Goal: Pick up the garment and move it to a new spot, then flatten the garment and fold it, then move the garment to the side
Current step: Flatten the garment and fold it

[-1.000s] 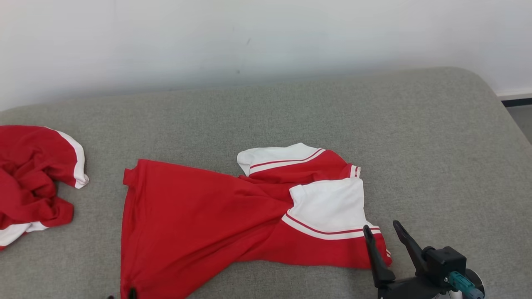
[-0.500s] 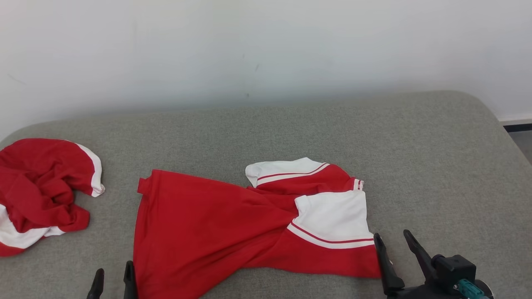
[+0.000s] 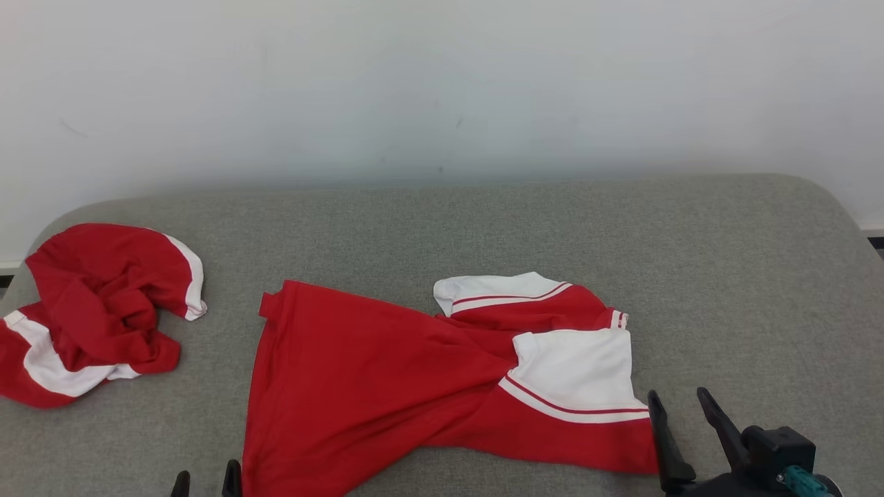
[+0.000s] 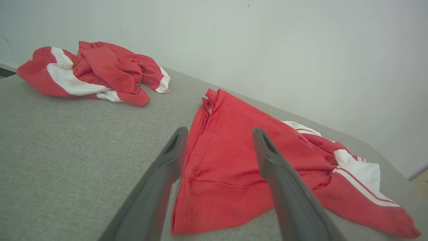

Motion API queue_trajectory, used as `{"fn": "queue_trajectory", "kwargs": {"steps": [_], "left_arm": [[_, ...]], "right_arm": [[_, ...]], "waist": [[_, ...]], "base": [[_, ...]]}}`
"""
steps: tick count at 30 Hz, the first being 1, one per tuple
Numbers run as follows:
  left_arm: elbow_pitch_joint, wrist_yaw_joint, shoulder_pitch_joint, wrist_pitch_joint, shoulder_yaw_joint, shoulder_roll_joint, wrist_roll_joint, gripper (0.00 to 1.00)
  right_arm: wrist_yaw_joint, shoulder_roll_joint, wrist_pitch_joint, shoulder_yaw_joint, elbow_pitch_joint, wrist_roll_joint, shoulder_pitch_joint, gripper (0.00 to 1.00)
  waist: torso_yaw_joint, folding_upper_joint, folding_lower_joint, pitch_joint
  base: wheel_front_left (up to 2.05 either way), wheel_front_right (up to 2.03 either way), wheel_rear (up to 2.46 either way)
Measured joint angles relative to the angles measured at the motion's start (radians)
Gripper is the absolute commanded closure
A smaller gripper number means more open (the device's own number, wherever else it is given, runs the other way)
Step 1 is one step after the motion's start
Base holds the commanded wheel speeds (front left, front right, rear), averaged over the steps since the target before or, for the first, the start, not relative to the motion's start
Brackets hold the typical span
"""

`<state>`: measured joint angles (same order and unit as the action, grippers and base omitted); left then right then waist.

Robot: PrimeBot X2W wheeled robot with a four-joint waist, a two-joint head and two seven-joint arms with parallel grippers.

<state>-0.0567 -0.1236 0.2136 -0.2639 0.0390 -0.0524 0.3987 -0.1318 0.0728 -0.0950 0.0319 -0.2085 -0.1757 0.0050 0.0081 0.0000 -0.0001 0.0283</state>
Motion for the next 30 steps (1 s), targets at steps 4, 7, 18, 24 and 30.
{"fn": "queue_trajectory", "kwargs": {"steps": [4,7,18,24,30], "left_arm": [[-0.004,-0.001,-0.001,0.0,0.003,0.0,-0.001,0.0],[-0.006,-0.001,-0.004,0.0,0.002,0.001,-0.003,0.0],[-0.007,-0.005,-0.078,0.0,-0.022,0.002,-0.016,0.0],[-0.008,-0.006,-0.09,0.0,-0.02,0.002,-0.019,0.0],[-0.008,-0.007,-0.091,0.0,-0.021,0.002,-0.018,0.0]], "right_arm": [[0.0,-0.001,0.036,-0.021,-0.028,0.002,-0.011,0.0],[0.0,0.005,0.084,-0.026,-0.072,0.007,-0.064,0.0],[0.0,0.068,0.132,-0.021,-0.405,0.01,-0.381,0.0],[0.0,0.069,0.112,0.03,-0.531,-0.011,-0.452,0.0],[0.0,0.071,0.078,0.07,-0.592,-0.037,-0.481,0.25]], "waist": [[0.006,0.0,0.0,-0.004],[0.006,0.0,0.0001,-0.015],[0.041,0.0001,0.0003,-0.095],[0.069,0.0001,0.0003,-0.129],[0.079,0.0001,0.0003,-0.144]], "base": [[0.0,0.0,0.0],[0.0,0.0,0.0],[0.0,0.0,0.0],[0.0,0.0,0.0],[0.0,0.0,0.0]]}}
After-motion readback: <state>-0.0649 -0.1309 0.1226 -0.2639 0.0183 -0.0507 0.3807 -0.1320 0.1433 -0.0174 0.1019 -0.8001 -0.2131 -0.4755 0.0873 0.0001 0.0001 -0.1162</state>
